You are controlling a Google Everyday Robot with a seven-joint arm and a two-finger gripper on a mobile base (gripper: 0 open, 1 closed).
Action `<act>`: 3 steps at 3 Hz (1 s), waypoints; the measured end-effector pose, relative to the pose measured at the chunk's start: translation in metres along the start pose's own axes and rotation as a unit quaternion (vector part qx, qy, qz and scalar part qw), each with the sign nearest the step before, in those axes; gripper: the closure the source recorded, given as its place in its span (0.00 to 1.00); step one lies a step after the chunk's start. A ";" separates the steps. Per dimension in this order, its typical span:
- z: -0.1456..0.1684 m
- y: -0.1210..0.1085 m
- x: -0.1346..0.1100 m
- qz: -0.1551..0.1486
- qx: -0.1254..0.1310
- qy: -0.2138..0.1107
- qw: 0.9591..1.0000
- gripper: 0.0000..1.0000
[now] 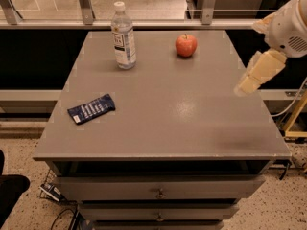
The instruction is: Move apple near rxbar blueberry
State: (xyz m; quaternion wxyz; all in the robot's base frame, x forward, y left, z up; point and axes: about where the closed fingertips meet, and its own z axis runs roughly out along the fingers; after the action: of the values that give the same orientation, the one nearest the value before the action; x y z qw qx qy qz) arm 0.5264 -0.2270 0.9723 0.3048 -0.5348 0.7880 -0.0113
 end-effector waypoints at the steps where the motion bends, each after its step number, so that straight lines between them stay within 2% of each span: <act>1: 0.040 -0.052 -0.024 0.047 0.034 -0.099 0.993 0.00; 2: 0.075 -0.104 -0.050 0.089 0.073 -0.186 0.976 0.00; 3: 0.105 -0.152 -0.067 0.129 0.112 -0.247 0.954 0.00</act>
Offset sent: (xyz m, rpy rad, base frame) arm 0.2257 0.0175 0.0145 0.5863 -0.4287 -0.1709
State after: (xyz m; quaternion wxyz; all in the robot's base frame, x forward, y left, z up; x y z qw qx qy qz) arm 0.7214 -0.2027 0.9706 0.5469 -0.3766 0.7442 0.0723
